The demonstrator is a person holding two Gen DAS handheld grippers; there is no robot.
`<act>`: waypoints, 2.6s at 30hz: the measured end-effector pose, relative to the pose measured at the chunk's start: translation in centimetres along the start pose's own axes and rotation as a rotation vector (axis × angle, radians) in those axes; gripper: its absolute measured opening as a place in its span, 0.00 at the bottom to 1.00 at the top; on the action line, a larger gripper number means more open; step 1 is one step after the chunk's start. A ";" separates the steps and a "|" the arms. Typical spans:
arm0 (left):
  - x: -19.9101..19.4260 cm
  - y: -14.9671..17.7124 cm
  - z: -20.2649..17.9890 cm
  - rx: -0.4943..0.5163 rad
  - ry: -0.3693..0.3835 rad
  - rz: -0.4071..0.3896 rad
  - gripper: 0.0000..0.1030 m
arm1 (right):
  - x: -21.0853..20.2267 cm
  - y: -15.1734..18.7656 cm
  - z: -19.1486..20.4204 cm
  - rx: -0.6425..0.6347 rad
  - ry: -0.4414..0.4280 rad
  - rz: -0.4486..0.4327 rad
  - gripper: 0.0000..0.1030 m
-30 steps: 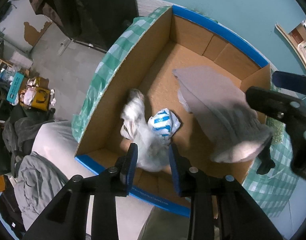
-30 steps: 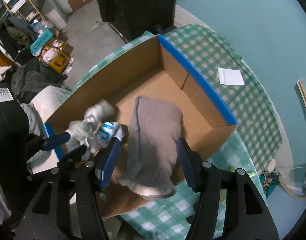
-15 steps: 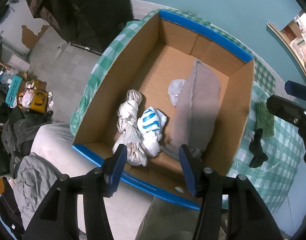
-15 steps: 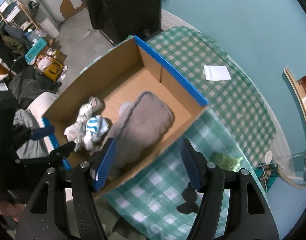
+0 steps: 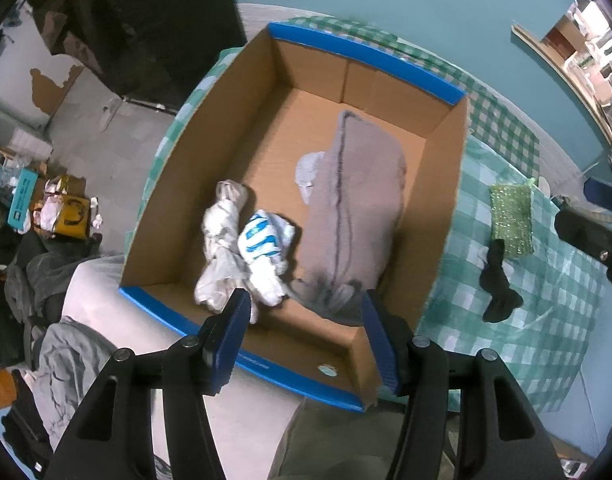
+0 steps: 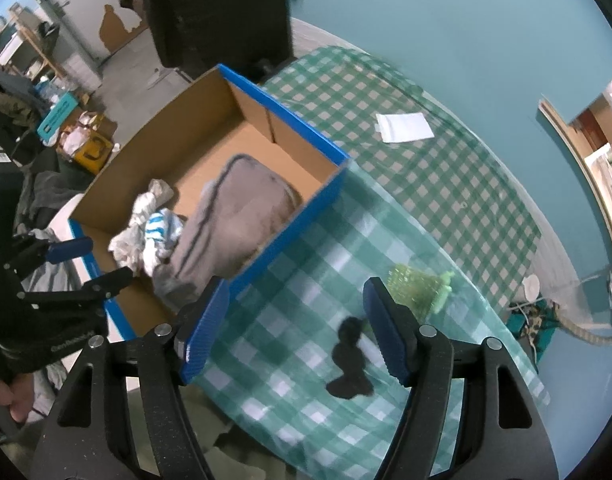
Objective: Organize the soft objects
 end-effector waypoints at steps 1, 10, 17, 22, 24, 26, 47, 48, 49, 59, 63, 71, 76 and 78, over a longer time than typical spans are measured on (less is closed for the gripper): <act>0.0 0.0 -0.2 0.002 -0.002 -0.003 0.57 | 0.1 0.4 -0.4 0.005 0.003 0.006 0.68; -0.1 0.1 -3.5 0.065 -0.022 -0.008 0.57 | 1.0 4.0 -4.6 0.051 0.028 0.049 0.68; -0.2 0.5 -6.5 0.115 -0.018 -0.006 0.62 | 1.5 6.3 -7.6 0.100 0.036 0.073 0.68; 0.1 1.0 -8.9 0.165 -0.010 -0.001 0.64 | 2.2 8.2 -9.7 0.135 0.035 0.092 0.68; 0.4 1.1 -9.7 0.184 -0.012 0.005 0.67 | 2.5 9.0 -10.5 0.146 0.038 0.101 0.68; 0.7 1.3 -10.7 0.202 -0.010 0.008 0.68 | 2.8 9.6 -11.0 0.152 0.040 0.108 0.68; 7.4 2.5 -16.8 0.265 -0.009 0.131 0.74 | 7.8 12.1 -14.8 0.215 -0.029 0.093 0.68; 7.7 2.3 -16.9 0.263 -0.012 0.130 0.74 | 8.1 12.1 -14.9 0.210 -0.029 0.093 0.68; 8.1 2.2 -16.9 0.259 -0.023 0.131 0.74 | 8.5 12.0 -14.9 0.204 -0.029 0.094 0.68; 10.7 0.7 -17.0 0.235 -0.074 0.125 0.74 | 11.6 10.0 -14.1 0.159 -0.044 0.095 0.68; 11.2 0.6 -16.9 0.231 -0.085 0.130 0.74 | 13.0 9.2 -13.6 0.154 -0.058 0.109 0.68; 11.9 0.9 -16.6 0.241 -0.106 0.149 0.74 | 15.0 8.5 -12.7 0.130 -0.062 0.143 0.68; 12.2 0.7 -16.7 0.240 -0.103 0.162 0.74 | 15.6 8.3 -12.4 0.120 -0.060 0.156 0.68; 12.3 0.8 -16.6 0.242 -0.104 0.164 0.74 | 15.7 8.2 -12.2 0.116 -0.064 0.163 0.67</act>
Point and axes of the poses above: each gripper's, at about its wrist camera, not at the fingertips, and x roughly the way its jaws point, z to its left, y to its underside, the point moved 6 cm from there along x, roughly the way its jaws point, and after that the axes turned 7 degrees about y, right-handed, at the moved point
